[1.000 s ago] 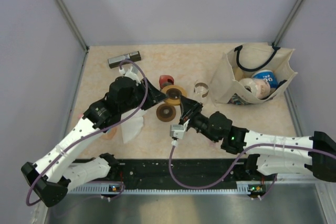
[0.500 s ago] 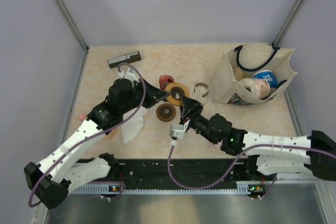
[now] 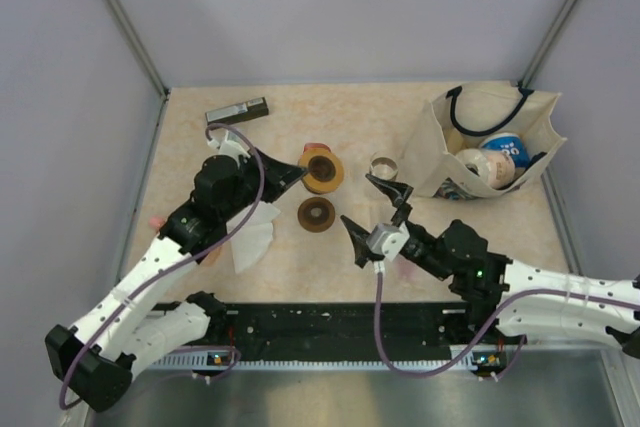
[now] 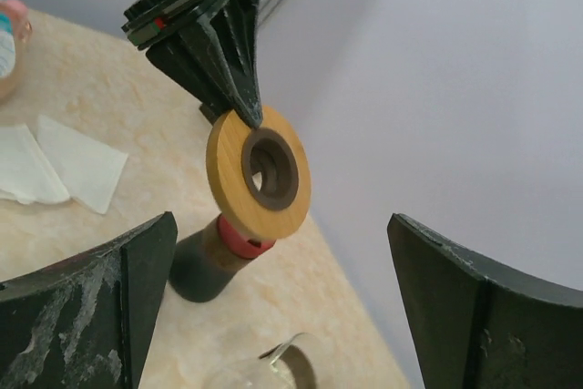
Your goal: Place the coffee filter in the dripper
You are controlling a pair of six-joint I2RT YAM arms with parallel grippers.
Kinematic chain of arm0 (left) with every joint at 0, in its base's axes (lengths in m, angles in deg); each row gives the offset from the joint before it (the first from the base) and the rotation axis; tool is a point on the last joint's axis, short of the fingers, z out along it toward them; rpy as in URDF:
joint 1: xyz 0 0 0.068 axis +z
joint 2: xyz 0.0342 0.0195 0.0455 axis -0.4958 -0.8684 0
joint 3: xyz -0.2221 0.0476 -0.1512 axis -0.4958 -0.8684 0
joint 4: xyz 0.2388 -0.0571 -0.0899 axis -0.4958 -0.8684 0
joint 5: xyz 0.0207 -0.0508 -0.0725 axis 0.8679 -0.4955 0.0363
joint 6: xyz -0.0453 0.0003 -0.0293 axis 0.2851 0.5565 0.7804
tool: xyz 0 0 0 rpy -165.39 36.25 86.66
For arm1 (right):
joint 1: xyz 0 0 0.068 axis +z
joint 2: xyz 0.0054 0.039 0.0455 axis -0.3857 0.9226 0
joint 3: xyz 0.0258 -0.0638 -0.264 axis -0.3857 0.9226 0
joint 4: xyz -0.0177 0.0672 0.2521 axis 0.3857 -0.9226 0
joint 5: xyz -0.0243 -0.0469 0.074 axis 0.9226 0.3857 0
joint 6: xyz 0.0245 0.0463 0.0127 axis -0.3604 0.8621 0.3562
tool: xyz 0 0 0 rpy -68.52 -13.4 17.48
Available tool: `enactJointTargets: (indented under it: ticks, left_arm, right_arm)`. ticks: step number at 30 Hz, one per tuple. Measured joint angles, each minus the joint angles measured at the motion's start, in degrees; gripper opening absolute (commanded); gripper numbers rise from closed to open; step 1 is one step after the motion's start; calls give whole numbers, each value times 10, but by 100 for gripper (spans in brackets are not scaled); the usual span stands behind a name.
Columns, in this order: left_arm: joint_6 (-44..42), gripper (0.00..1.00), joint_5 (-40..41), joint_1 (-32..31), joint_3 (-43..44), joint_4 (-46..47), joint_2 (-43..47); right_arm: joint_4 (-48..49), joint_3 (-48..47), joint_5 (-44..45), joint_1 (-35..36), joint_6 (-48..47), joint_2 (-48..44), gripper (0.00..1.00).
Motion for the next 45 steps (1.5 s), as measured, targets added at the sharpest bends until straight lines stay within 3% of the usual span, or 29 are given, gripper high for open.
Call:
enactJointTargets:
  ticks: [8, 13, 18, 25, 42, 45]
  left_arm:
    - [-11, 0, -51, 132, -3, 69, -66]
    - [-31, 0, -87, 151, -2, 90, -132]
    - [-50, 0, -119, 158, 5, 113, -171]
    - [-72, 0, -147, 164, 23, 150, -225]
    - [-91, 3, -183, 171, 64, 167, -335]
    - [-98, 0, -184, 174, 69, 167, -337]
  right_arm:
    - [-136, -55, 153, 0, 310, -29, 99]
    - [-243, -81, 224, 0, 478, -52, 99]
    - [-322, -79, 264, 0, 575, -116, 99]
    - [-348, -68, 285, 0, 632, -201, 99]
    - [-364, -56, 303, 0, 656, -200, 98]
    - [-363, -53, 305, 0, 656, -200, 98]
